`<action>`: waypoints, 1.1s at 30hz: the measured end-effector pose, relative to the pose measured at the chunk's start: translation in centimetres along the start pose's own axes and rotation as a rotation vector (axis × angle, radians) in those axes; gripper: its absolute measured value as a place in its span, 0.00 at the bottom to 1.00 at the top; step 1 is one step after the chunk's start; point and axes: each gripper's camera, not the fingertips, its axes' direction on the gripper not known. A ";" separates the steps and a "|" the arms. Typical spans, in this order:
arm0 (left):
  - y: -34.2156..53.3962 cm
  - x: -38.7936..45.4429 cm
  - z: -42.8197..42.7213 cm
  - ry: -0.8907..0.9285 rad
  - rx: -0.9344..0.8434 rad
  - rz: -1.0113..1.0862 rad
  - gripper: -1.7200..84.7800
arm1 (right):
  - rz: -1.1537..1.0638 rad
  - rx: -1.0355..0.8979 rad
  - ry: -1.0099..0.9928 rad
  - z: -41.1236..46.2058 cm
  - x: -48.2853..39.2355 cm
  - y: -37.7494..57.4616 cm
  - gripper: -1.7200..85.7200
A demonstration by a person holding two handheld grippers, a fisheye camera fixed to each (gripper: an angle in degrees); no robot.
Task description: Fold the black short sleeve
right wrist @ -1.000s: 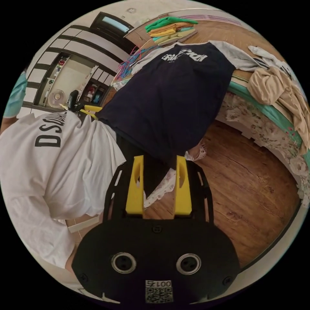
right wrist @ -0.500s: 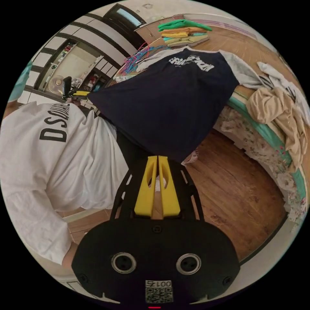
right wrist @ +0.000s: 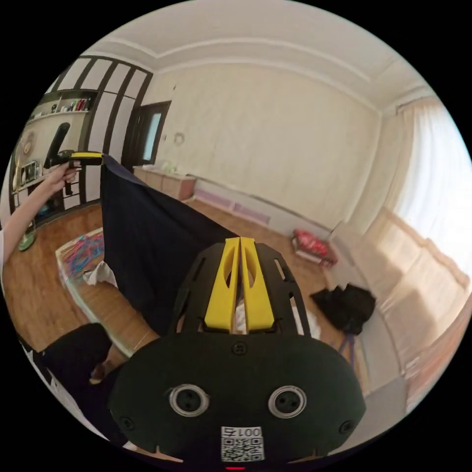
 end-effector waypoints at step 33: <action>28.3 9.8 -13.9 0.321 -0.557 -0.245 0.01 | 0.010 -0.631 -0.506 -2.3 -18.2 20.7 0.04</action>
